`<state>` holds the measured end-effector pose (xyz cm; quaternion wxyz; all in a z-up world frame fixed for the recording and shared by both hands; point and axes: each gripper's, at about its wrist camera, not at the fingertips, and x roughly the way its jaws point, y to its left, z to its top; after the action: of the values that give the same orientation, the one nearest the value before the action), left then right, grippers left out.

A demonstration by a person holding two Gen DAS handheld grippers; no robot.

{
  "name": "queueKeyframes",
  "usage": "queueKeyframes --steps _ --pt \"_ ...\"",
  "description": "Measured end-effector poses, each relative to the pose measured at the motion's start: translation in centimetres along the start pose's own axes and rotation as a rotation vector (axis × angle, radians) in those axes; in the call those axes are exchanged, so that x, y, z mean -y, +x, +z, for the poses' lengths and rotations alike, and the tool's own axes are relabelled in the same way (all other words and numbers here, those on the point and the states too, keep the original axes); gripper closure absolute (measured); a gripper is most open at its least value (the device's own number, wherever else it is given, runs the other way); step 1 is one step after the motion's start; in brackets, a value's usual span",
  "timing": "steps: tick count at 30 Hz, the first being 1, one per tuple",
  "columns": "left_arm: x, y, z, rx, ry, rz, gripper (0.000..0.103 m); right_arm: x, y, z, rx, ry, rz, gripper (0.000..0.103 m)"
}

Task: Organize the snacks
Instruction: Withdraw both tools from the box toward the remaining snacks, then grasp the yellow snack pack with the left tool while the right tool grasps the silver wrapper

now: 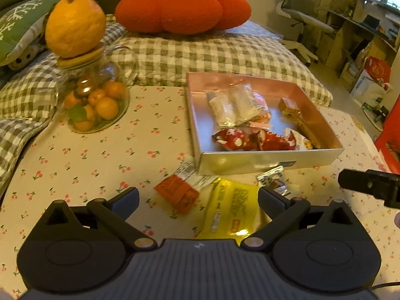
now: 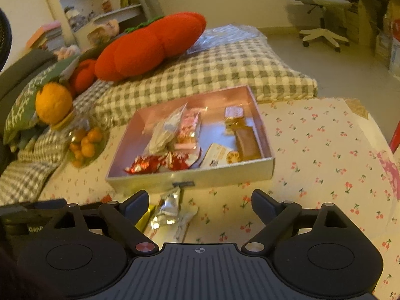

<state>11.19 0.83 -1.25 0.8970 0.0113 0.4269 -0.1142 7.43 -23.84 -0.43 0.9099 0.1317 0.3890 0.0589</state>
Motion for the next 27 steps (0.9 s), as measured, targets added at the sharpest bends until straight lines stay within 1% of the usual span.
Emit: queueKeyframes --steps 3,7,13,16,20,21,23,24,26,27 --pt "-0.5 -0.1 -0.6 0.01 0.012 -0.01 0.001 -0.1 0.4 -0.6 -0.02 -0.002 0.002 0.012" --pt "-0.8 0.2 -1.3 -0.005 0.012 -0.023 0.001 -0.3 0.7 -1.3 -0.049 -0.034 -0.003 0.012" --pt "-0.8 0.8 -2.0 0.013 -0.001 -0.085 0.003 -0.5 1.3 -1.7 -0.075 -0.052 -0.031 0.012" --pt "-0.4 1.3 -2.2 0.0 -0.004 -0.137 0.01 -0.4 1.6 -1.7 -0.078 -0.052 -0.043 0.012" --pt "0.3 2.1 -2.4 -0.026 0.01 -0.191 0.022 -0.3 2.3 -1.5 -0.086 -0.044 -0.041 0.012" --pt "0.5 2.4 -2.5 -0.032 0.017 -0.197 0.024 -0.3 2.4 -1.5 -0.088 -0.043 -0.043 0.012" --pt "0.7 3.0 -2.6 -0.048 0.03 -0.2 0.033 -0.3 2.7 -1.4 -0.09 -0.041 -0.047 0.012" --pt "0.9 3.3 -2.7 -0.057 0.037 -0.2 0.035 -0.3 2.9 -1.4 -0.092 -0.039 -0.047 0.012" --pt "1.1 3.8 -2.8 -0.069 0.044 -0.205 0.045 -0.3 3.1 -1.3 -0.095 -0.034 -0.048 0.012" --pt "1.1 4.0 -2.9 -0.073 0.045 -0.204 0.047 -0.3 3.2 -1.3 -0.095 -0.033 -0.049 0.012"
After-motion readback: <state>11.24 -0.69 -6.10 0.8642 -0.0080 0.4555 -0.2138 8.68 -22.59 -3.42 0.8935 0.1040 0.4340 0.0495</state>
